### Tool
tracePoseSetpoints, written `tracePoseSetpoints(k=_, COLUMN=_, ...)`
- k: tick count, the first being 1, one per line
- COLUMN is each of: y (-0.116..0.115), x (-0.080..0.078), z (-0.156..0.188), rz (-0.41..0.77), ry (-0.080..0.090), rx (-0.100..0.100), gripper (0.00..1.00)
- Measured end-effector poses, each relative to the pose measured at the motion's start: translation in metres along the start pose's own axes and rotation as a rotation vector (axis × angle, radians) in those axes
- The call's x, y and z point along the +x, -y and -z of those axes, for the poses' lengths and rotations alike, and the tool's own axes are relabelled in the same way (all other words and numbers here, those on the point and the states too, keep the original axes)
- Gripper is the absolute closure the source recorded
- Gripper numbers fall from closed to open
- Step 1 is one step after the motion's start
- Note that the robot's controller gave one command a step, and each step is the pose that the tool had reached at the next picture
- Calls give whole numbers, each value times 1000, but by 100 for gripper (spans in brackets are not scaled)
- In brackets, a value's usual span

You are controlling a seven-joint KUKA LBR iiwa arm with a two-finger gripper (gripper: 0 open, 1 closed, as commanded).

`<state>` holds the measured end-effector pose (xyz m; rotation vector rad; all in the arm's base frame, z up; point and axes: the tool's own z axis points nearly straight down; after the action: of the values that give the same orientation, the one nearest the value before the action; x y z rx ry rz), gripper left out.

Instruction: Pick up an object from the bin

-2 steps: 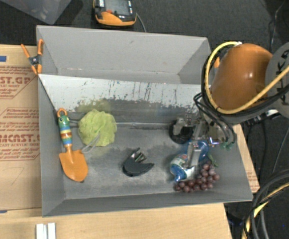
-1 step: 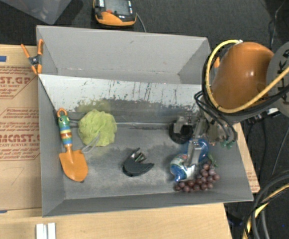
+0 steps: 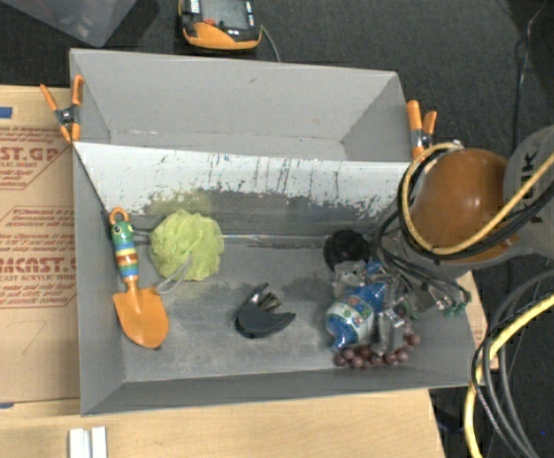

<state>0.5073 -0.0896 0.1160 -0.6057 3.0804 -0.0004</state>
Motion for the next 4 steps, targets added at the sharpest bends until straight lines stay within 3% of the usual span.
tracePoseSetpoints(k=1, y=39, x=29, z=45, rz=20, ry=8, rx=5, gripper=0)
tracePoseSetpoints(k=2, y=9, x=-3, z=-16, rz=304, ry=4, rx=-2, gripper=0)
tracePoseSetpoints(k=3, y=42, x=32, z=-45, rz=309, ry=21, rx=-9, gripper=0)
tracePoseSetpoints(k=4, y=-10, x=9, z=-38, rz=692, ry=58, rx=39, gripper=100)
